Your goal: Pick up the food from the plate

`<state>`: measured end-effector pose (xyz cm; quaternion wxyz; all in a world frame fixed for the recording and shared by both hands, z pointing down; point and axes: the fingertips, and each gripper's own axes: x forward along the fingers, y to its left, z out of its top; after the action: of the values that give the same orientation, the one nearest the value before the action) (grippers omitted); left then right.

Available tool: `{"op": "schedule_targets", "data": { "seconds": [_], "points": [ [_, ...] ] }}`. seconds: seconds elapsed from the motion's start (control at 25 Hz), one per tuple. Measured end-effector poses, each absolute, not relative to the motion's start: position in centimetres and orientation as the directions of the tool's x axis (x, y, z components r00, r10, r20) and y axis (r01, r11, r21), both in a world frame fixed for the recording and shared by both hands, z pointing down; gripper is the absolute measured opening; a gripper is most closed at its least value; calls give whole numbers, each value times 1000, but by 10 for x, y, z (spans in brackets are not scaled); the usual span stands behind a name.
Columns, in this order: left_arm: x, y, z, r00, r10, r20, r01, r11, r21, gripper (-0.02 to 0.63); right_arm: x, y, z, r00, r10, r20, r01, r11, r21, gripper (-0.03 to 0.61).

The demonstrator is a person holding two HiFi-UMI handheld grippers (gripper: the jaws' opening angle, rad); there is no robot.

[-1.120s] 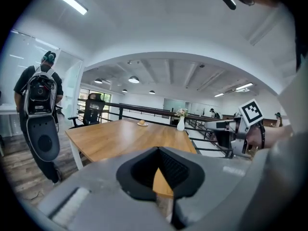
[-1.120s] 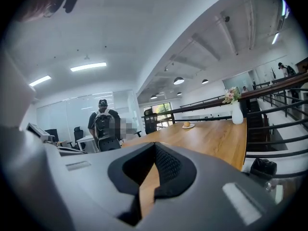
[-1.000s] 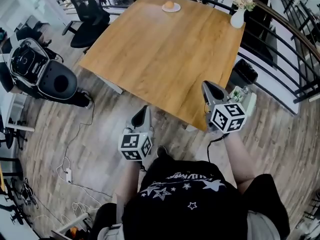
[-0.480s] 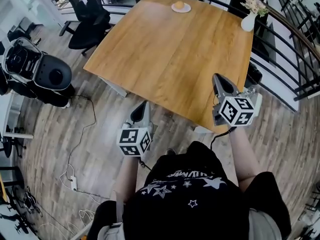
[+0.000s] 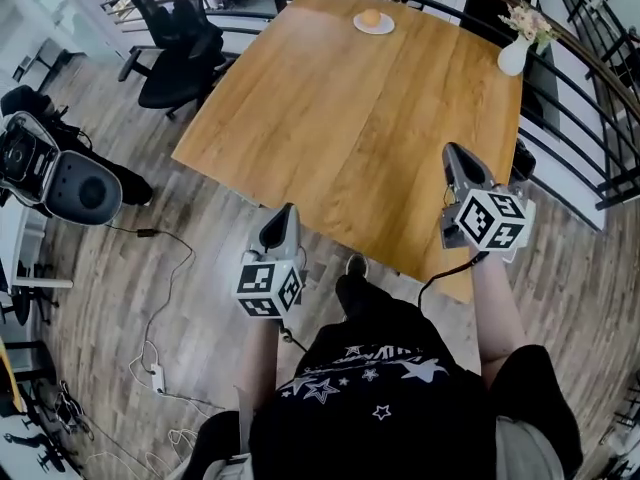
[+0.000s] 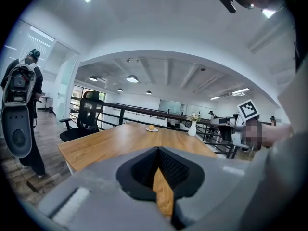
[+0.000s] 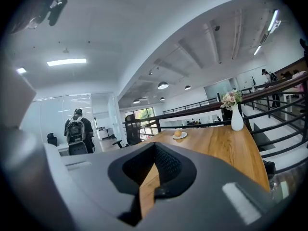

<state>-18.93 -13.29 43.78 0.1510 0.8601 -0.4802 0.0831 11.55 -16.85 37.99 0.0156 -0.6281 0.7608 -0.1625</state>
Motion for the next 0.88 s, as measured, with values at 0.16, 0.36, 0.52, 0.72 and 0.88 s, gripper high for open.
{"op": "schedule_targets", "data": {
  "seconds": [0.16, 0.36, 0.52, 0.72, 0.88],
  "points": [
    [-189, -174, 431, 531, -793, 298, -847, -506, 162, 0, 126, -216, 368, -181, -972, 150, -952, 134, -276, 2],
    [-178, -232, 421, 546, -785, 292, -837, -522, 162, 0, 138, -266, 362, -163, -978, 127, -955, 124, -271, 2],
    [-153, -278, 419, 568, -769, 294, -822, -547, 157, 0, 164, -302, 361, -158, -980, 118, -950, 118, -290, 2],
    [-128, -326, 421, 606, -731, 312, -793, -587, 165, 0, 193, -345, 371, -129, -975, 178, -954, 73, -292, 2],
    [-114, -354, 414, 610, -727, 314, -789, -596, 153, 0, 210, -368, 376, -134, -970, 204, -946, 63, -318, 2]
  ]
}}
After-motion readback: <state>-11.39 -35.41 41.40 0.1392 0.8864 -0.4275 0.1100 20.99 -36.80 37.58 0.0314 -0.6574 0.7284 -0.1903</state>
